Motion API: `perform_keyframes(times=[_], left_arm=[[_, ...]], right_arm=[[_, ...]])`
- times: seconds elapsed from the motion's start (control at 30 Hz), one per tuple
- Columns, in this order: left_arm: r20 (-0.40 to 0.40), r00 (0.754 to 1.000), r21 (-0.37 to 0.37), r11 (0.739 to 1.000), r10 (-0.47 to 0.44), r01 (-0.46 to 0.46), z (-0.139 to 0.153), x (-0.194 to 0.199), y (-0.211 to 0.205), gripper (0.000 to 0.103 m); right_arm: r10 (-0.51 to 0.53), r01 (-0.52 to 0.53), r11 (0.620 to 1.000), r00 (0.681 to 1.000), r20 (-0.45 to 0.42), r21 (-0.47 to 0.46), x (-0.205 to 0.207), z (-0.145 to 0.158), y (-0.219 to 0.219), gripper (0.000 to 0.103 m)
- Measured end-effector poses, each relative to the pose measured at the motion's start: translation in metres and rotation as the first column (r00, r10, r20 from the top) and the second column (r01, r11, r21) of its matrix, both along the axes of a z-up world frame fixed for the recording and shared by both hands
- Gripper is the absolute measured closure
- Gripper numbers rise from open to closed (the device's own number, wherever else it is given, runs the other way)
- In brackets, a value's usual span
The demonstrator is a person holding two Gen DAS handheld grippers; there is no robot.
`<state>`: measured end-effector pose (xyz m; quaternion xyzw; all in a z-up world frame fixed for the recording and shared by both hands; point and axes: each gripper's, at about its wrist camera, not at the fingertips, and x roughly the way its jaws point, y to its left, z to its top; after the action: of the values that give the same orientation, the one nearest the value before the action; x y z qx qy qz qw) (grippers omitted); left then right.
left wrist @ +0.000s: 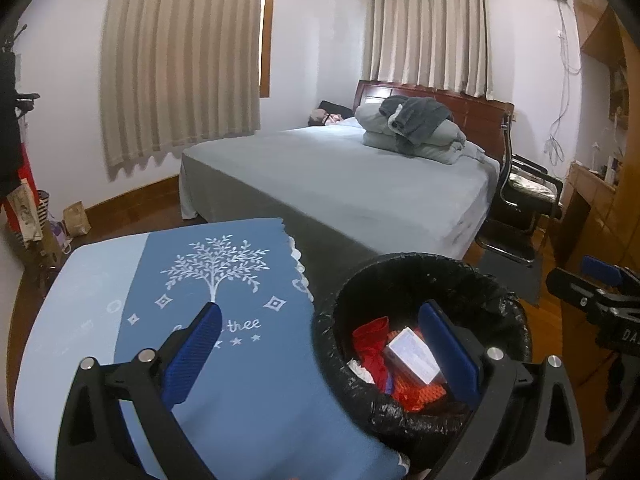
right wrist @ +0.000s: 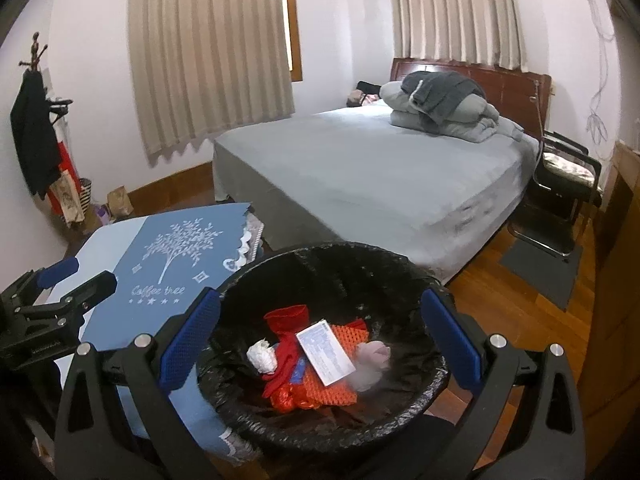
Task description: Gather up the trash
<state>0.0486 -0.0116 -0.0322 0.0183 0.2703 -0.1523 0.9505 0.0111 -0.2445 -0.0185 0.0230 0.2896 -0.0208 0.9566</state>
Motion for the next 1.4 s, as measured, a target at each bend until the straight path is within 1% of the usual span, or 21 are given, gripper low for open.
perform_keyframes(times=[0.27, 0.5, 0.73, 1.4], left_arm=[[0.017, 0.999, -0.001, 0.999, 0.039, -0.039, 0.01, -0.015, 0.015, 0.006], [0.035, 0.998, -0.016, 0.999, 0.052, -0.052, 0.02, -0.024, 0.022, 0.006], [0.047, 0.996, -0.024, 0.997, 0.075, -0.074, 0.025, -0.029, 0.027, 0.006], [0.051, 0.996, -0.022, 0.997, 0.071, -0.069, 0.029, -0.031, 0.027, 0.006]], right_arm=[[0.044, -0.044, 0.999, 0.999, -0.011, 0.012, -0.004, 0.015, 0.019, 0.005], [0.07, -0.07, 0.998, 0.997, -0.015, 0.007, -0.006, 0.024, 0.034, 0.005], [0.085, -0.085, 0.996, 0.996, -0.014, 0.006, -0.008, 0.029, 0.04, 0.005], [0.095, -0.095, 0.996, 0.995, -0.019, 0.004, -0.007, 0.029, 0.045, 0.005]])
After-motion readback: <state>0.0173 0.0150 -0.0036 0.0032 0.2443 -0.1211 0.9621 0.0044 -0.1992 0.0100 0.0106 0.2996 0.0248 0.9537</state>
